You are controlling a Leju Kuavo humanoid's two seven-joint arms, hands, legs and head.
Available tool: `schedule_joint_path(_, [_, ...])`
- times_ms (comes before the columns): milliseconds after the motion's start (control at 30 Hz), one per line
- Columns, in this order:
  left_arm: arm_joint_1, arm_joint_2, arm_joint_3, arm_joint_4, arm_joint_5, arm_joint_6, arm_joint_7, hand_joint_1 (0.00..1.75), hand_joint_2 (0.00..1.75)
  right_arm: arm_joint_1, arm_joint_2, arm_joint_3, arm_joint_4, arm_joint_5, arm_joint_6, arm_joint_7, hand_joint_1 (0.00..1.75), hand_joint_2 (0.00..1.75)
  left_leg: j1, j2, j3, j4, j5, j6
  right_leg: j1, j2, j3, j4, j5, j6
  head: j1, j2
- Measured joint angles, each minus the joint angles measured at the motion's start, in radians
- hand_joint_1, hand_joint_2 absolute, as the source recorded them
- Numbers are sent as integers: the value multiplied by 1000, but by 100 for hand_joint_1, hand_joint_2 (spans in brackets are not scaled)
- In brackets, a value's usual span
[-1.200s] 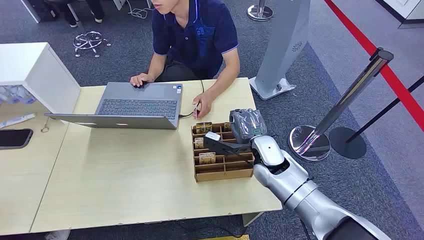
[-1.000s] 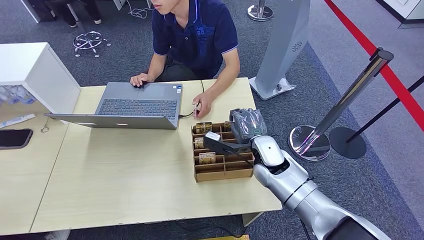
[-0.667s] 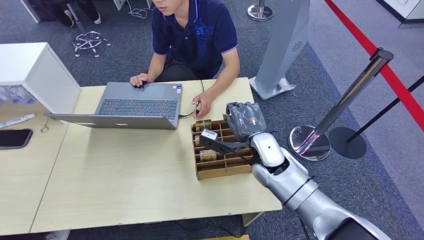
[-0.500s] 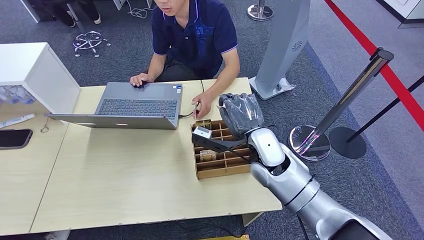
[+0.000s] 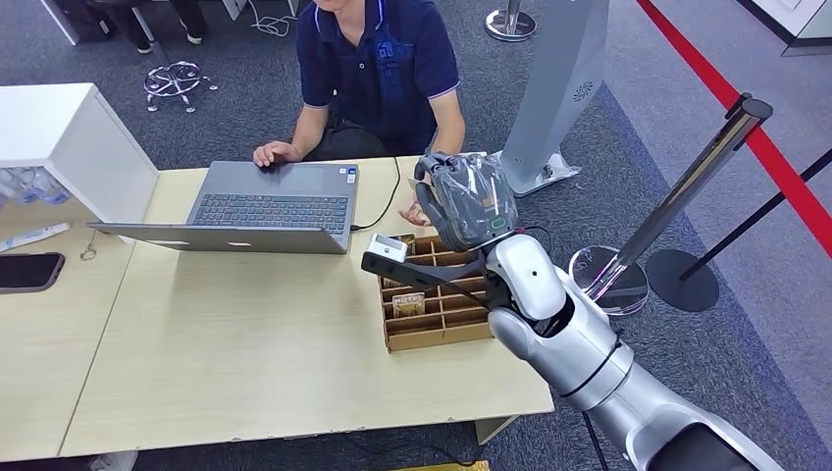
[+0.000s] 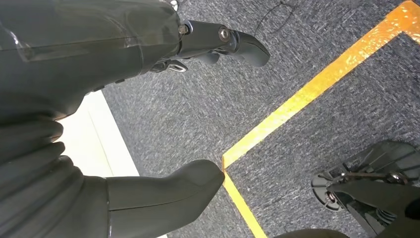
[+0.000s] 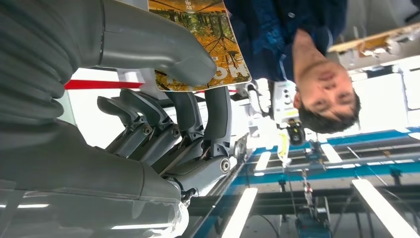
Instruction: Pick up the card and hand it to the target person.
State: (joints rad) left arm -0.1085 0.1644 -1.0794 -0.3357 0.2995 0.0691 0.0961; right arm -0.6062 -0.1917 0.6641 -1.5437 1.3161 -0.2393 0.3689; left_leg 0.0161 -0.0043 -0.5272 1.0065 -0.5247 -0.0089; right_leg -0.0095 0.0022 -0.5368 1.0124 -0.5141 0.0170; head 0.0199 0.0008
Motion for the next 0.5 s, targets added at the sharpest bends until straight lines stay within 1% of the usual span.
schedule_joint_path(133, [-4, -2, -5, 0, -5, -2, -3, 0, 175, -11, 10, 13, 91, 36, -20, -5, 175, 175, 0, 0, 0, 0, 0, 0, 0, 0, 0, 0, 0, 0, 0, 0])
schedule_joint_path(267, [-11, -5, -14, -1, -13, -8, -3, 0, 175, -27, 20, 31, 192, 89, -72, -1, 175, 175, 0, 0, 0, 0, 0, 0, 0, -1, 0, 0, 0, 0, 0, 0])
schedule_joint_path(433, [-14, -8, -18, -3, -20, -11, -3, 0, 175, -35, 30, 48, 266, 147, -116, 11, 175, 175, 0, 0, -1, 0, 0, 0, 0, -1, 0, 0, 0, 0, 0, 0])
schedule_joint_path(500, [-15, -8, -20, -3, -21, -12, -3, 0, 175, -37, 33, 54, 292, 162, -122, 15, 89, 175, 0, 0, 0, 0, 0, 0, 0, -1, 0, 0, 0, 0, 0, 0])
